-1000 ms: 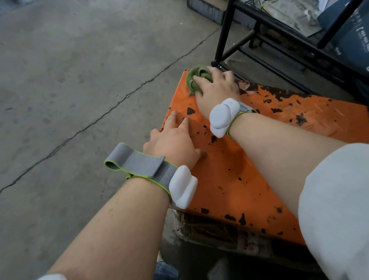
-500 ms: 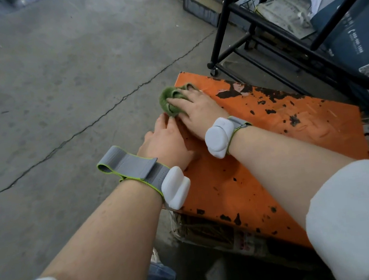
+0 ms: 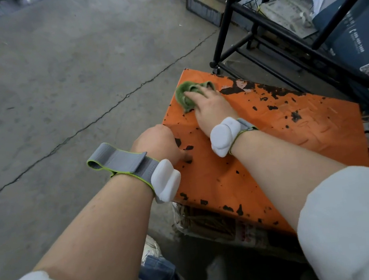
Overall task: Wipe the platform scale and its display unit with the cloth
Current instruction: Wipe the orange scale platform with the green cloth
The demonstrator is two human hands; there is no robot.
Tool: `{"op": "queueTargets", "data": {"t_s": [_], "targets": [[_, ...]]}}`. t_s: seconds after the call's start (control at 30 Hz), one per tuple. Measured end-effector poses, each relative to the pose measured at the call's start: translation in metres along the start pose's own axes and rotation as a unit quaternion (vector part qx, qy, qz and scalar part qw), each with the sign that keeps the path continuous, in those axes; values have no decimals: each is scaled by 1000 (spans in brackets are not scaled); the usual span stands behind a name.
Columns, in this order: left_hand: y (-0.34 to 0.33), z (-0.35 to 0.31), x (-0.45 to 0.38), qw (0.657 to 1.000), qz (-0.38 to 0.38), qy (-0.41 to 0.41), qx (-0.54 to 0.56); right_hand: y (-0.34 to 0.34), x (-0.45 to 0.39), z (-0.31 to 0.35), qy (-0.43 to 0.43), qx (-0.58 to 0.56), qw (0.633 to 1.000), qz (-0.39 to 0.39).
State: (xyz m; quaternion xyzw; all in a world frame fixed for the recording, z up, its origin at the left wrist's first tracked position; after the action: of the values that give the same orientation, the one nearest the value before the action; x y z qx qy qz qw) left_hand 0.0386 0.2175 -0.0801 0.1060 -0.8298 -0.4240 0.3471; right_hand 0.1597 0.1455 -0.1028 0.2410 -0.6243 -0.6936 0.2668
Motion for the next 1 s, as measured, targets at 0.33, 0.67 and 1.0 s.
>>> {"op": "queueTargets", "data": {"t_s": [0.33, 0.67, 1.0], "targets": [[-3, 11, 2, 999, -8, 9, 49, -2, 13, 0, 12, 7, 1000, 1], [-4, 15, 3, 999, -9, 3, 38, 0, 40, 24, 104, 23, 994, 25], [-2, 12, 6, 998, 19, -59, -30, -2, 62, 43, 123, -14, 992, 32]]}}
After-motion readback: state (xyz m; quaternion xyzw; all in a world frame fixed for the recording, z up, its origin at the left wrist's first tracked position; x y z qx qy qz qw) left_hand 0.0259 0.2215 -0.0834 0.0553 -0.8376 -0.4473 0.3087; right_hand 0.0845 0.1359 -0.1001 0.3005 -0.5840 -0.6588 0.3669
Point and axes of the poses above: each hand's wrist, its own x-axis away from the middle knuckle, its own y-axis out of the back of the hand, z = x × y, the point moved 4 cm from there along -x, towards the middle knuckle, and after that the axes turned 11 degrees about x, right-handed, at the moved point
